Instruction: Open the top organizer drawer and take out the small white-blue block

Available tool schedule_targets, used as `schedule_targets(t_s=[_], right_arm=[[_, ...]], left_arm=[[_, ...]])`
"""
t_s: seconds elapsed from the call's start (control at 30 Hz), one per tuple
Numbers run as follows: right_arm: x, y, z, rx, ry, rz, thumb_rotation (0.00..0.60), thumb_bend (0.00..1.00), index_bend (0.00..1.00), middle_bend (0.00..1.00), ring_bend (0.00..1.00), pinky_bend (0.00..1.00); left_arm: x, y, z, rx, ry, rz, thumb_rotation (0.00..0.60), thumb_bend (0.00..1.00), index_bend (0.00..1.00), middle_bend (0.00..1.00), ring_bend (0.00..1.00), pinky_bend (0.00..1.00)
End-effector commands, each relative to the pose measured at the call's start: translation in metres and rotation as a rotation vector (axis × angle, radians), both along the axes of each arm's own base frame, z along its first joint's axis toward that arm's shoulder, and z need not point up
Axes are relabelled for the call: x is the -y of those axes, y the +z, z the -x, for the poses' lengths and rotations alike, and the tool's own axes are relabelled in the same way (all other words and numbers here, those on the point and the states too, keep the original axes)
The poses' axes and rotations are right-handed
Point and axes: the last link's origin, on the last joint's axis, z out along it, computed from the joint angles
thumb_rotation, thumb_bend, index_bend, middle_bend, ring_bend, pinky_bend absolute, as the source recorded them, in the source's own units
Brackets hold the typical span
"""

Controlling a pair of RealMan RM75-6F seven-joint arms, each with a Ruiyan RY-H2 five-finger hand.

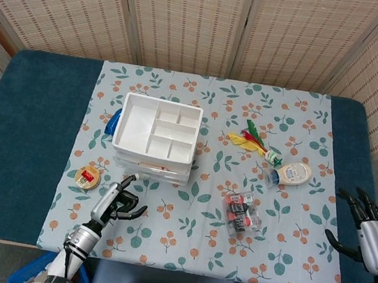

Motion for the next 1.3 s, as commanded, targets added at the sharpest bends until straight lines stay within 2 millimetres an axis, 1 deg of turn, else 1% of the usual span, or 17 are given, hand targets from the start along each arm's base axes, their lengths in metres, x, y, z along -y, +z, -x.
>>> schedule_targets(t_s=[0.03, 0.17, 0.4, 0.77, 1.17, 1.3], right_arm=[[0.0, 0.001, -0.001, -0.001, 0.006, 0.006, 0.6, 0.29, 0.07, 0.21, 0.08, 0.13], [0.0, 0.003, -0.003, 0.001, 0.02, 0.02, 0.6, 0.29, 0.07, 0.21, 0.08, 0.13], [0.0, 0.006, -0.007, -0.003, 0.047, 0.043, 0.6, 0.29, 0.07, 0.21, 0.08, 0.13], [-0.004, 0.009, -0.004, -0.002, 0.032, 0.055, 0.6, 0.29, 0.07, 0.21, 0.08, 0.13], [-0.005, 0.009, -0.001, 0.005, 0.022, 0.054, 0.6, 0.29, 0.07, 0.21, 0.08, 0.13], [-0.005, 0.009, 0.0, 0.006, 0.019, 0.056, 0.6, 0.29, 0.07, 0.21, 0.08, 0.13]], left_arm=[[0.0, 0.027, 0.004, -0.253, -0.111, -0.204, 0.6, 0.29, 0.22, 0.92, 1.0, 1.0], [-0.006, 0.042, 0.003, -0.35, -0.164, -0.264, 0.6, 0.29, 0.22, 0.92, 1.0, 1.0], [-0.015, 0.05, 0.001, -0.394, -0.188, -0.272, 0.6, 0.29, 0.21, 0.92, 1.0, 1.0], [-0.025, 0.038, -0.001, -0.463, -0.205, -0.258, 0.6, 0.29, 0.21, 0.92, 1.0, 1.0], [-0.034, 0.032, -0.006, -0.536, -0.227, -0.258, 0.6, 0.29, 0.21, 0.92, 1.0, 1.0], [-0.037, 0.031, -0.009, -0.574, -0.247, -0.271, 0.6, 0.29, 0.23, 0.92, 1.0, 1.0]])
